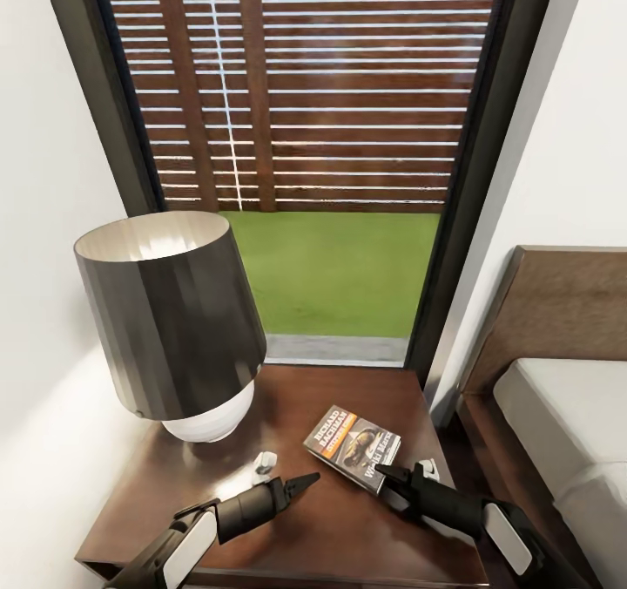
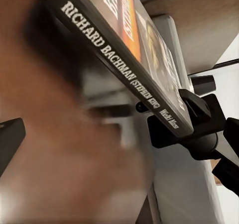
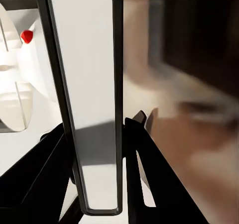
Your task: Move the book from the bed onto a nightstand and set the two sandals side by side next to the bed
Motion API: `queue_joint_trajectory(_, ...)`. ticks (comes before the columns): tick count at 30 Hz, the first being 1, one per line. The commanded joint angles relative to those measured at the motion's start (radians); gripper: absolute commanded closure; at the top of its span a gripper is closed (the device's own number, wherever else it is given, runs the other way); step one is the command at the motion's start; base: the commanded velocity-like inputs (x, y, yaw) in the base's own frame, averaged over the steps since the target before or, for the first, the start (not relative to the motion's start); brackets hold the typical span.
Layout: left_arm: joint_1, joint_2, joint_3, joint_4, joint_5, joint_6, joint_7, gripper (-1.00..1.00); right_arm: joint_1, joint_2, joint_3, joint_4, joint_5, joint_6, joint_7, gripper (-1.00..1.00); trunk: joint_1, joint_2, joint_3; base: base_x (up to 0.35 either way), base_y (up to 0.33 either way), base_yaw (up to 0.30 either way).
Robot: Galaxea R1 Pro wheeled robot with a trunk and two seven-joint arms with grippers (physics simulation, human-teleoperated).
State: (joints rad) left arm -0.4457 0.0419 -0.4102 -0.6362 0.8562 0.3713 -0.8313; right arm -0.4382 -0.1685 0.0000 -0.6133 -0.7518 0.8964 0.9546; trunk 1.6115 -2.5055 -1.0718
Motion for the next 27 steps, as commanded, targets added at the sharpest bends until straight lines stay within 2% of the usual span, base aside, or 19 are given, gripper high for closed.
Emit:
queue_joint_trajectory(1, -0.001, 0.001, -0.004, 0.000, 0.011, 0.008, 0.000, -1.00, 0.000, 0.000, -0.001, 0.000, -0.001, 0.004, 0.003, 1.00, 0.000, 0.000, -0.001, 0.000, 0.000, 0.000)
queue_joint_trajectory(7, -0.001, 0.001, -0.004, 0.000, 0.011, 0.009, 0.000, -1.00, 0.000, 0.000, -0.001, 0.000, -0.002, 0.004, 0.003, 1.00, 0.000, 0.000, -0.001, 0.000, 0.000, 0.000)
queue_joint_trajectory(8, -0.001, 0.001, -0.004, 0.000, 0.011, 0.009, 0.000, -1.00, 0.000, 0.000, -0.001, 0.000, -0.002, 0.004, 0.003, -1.00, 0.000, 0.000, -0.001, 0.000, 0.000, 0.000)
queue_joint_trajectory(27, -0.001, 0.001, -0.004, 0.000, 0.011, 0.008, 0.000, -1.00, 0.000, 0.000, -0.002, 0.000, -0.003, 0.004, 0.004, -1.00, 0.000, 0.000, -0.001, 0.000, 0.000, 0.000)
